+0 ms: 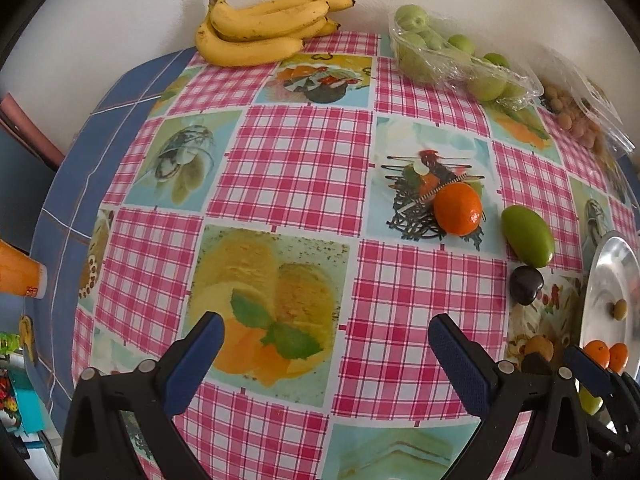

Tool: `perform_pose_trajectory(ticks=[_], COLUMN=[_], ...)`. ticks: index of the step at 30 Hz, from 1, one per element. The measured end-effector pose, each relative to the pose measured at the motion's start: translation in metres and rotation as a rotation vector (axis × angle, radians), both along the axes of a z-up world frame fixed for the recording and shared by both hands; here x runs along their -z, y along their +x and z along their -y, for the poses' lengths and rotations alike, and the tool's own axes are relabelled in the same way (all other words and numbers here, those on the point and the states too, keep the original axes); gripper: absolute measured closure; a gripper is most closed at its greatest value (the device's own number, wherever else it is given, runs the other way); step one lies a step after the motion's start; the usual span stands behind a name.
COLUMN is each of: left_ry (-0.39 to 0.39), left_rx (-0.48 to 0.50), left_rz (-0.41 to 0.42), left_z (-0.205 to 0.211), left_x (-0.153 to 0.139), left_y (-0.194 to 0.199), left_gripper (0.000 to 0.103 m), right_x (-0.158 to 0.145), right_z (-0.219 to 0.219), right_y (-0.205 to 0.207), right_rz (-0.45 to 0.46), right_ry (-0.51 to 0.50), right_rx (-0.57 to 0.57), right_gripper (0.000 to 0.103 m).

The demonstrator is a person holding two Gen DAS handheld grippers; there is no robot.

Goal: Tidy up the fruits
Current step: 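Move the right tool to a small brown kiwi and grasp it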

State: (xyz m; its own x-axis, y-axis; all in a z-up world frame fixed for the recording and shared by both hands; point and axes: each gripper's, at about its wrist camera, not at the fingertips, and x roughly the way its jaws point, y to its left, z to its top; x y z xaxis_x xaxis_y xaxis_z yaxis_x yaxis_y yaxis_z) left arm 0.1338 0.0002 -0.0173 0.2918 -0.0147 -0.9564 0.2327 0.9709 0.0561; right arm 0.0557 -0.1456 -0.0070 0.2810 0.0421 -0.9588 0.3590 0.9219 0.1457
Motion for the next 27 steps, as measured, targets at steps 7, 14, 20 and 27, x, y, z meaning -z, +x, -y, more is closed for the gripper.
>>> perform_pose_trajectory(ticks=[7, 14, 20, 27], left_ry=[-0.008, -0.034, -0.045, -0.096], left_rx=[0.002, 0.015, 0.02, 0.002], left_rz=[-0.023, -0.036, -0.041, -0.047], left_z=[0.004, 0.01, 0.013, 0.014], left_x=[0.006, 0.006, 0.006, 0.002], left_y=[0.001, 0.0, -0.002, 0.002], left_gripper=[0.0, 0.0, 0.0, 0.0], right_x=[0.011, 0.016, 0.018, 0.003], right_z=[0.0, 0.003, 0.005, 0.008], right_y=[0.007, 0.009, 0.007, 0.006], right_rz=[-0.041, -0.05, -0.052, -0.004], right_ry=[-0.056, -0.075, -0.064, -0.056], right_rx=[-0.003, 0.009, 0.021, 0.037], right_gripper=[0.065, 0.072, 0.076, 0.077])
